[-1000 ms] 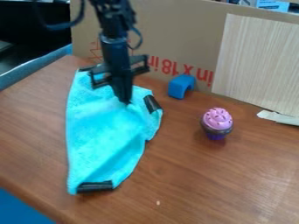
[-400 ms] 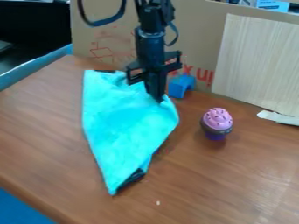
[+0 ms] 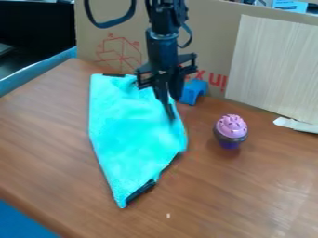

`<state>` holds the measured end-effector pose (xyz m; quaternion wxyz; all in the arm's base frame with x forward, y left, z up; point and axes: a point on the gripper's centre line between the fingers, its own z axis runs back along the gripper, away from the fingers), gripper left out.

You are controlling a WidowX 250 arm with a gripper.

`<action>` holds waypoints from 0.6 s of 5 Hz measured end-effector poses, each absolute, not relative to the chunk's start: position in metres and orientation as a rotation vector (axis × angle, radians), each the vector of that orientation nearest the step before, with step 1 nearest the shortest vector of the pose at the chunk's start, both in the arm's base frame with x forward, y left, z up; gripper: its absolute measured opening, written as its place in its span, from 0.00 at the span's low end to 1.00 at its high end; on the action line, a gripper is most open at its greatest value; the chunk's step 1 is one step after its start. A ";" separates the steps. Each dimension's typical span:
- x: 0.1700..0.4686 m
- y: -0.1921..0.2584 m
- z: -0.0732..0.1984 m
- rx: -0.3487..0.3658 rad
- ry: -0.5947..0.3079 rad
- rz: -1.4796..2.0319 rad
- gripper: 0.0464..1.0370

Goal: Fold the cloth from left to right

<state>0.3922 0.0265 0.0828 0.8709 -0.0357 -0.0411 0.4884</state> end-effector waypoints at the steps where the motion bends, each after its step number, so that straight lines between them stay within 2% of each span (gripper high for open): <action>1: 0.388 0.025 0.078 -0.096 -0.076 0.988 0.76; 2: 0.379 0.039 0.102 -0.161 -0.138 1.006 0.96; 3: 0.367 0.057 0.125 -0.238 -0.173 1.002 0.96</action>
